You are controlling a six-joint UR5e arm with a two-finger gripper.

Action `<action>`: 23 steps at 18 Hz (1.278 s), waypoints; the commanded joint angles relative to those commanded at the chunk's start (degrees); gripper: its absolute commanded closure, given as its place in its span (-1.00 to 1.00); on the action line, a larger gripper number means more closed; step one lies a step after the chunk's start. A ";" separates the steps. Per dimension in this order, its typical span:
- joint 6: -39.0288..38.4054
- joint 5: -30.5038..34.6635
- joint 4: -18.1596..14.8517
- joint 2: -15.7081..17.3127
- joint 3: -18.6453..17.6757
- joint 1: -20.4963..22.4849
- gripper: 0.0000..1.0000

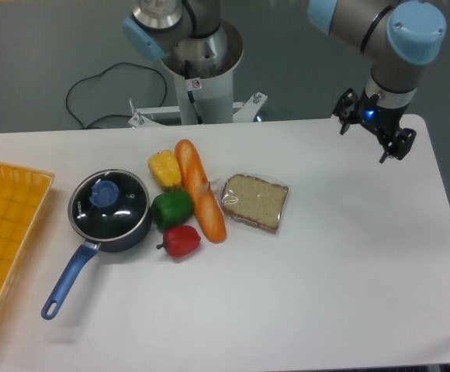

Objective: Open the lid
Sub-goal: 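Start moving the gripper from its raised pose toward the table center, then move the open gripper over the saucepan's blue lid knob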

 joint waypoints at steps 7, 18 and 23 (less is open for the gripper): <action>0.00 0.09 -0.26 0.26 0.00 0.00 -1.00; -0.26 -0.18 -0.18 4.21 -3.24 -5.19 -1.00; -1.31 -0.26 2.37 7.29 -7.02 -6.94 -1.00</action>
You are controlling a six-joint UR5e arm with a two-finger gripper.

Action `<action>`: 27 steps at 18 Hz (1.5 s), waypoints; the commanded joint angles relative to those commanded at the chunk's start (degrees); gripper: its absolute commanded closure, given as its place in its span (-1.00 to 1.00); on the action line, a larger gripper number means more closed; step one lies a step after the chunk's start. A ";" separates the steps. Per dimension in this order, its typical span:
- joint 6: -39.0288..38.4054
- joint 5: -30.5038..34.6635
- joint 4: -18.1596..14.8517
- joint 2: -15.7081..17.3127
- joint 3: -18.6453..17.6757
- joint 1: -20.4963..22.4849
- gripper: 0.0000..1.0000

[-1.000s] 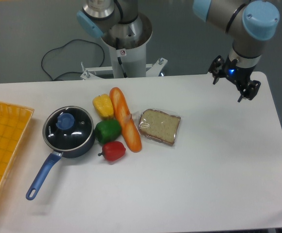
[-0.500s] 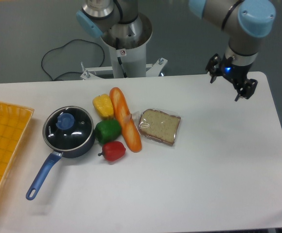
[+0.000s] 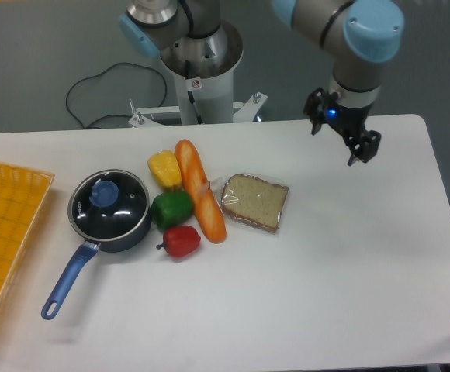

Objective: Open the lid
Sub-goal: 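Move the open gripper over the saucepan's blue lid knob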

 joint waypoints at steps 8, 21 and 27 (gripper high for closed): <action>-5.63 -0.53 0.36 2.91 -3.35 -0.87 -1.00; -25.21 -3.96 0.27 6.34 -8.18 -10.36 -1.00; -37.08 -3.17 0.27 6.42 -8.45 -17.13 -1.00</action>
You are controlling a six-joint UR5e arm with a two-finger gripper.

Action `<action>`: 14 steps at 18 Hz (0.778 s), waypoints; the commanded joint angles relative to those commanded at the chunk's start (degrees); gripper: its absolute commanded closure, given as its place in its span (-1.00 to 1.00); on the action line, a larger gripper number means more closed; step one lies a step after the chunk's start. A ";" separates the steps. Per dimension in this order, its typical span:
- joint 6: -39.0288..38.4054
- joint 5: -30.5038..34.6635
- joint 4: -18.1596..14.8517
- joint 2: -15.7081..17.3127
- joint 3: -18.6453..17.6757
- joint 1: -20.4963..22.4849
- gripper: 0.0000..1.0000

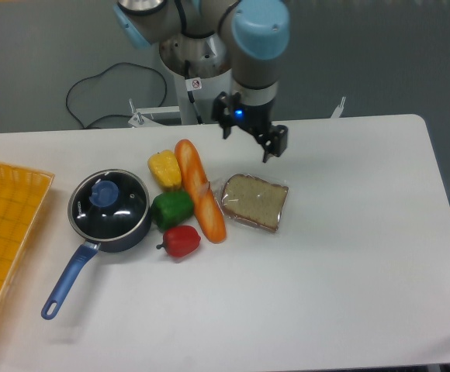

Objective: Open the lid
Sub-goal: 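Move the open gripper over the saucepan's blue lid knob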

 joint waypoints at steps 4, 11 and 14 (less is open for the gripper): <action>-5.02 1.94 0.09 -0.79 -0.09 -4.57 -1.00; -15.83 2.11 2.81 -1.49 -0.53 -12.49 -1.00; -18.55 2.03 2.90 -1.67 -0.88 -14.41 -1.00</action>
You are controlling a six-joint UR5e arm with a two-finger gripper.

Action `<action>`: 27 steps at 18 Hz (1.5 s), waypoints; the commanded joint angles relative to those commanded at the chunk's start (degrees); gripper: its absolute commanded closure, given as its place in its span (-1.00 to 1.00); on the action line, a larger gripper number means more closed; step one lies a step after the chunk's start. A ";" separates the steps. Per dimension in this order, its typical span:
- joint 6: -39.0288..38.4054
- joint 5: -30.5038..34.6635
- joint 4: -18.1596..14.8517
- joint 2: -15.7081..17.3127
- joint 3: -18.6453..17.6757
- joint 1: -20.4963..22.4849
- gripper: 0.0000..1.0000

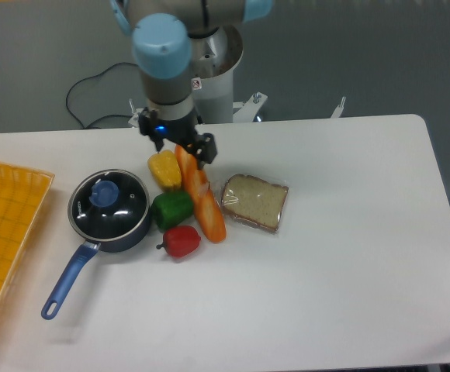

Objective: Open the lid
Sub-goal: 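Move the open gripper over the saucepan's blue lid knob, then lower the gripper onto the blue knob of the glass lid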

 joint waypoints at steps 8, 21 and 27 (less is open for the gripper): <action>-4.66 0.09 3.34 -1.76 -0.88 -3.79 -1.00; -9.24 0.53 8.43 -6.15 -0.71 -8.71 -1.00; -10.37 0.44 9.40 -6.94 -0.62 -10.12 -1.00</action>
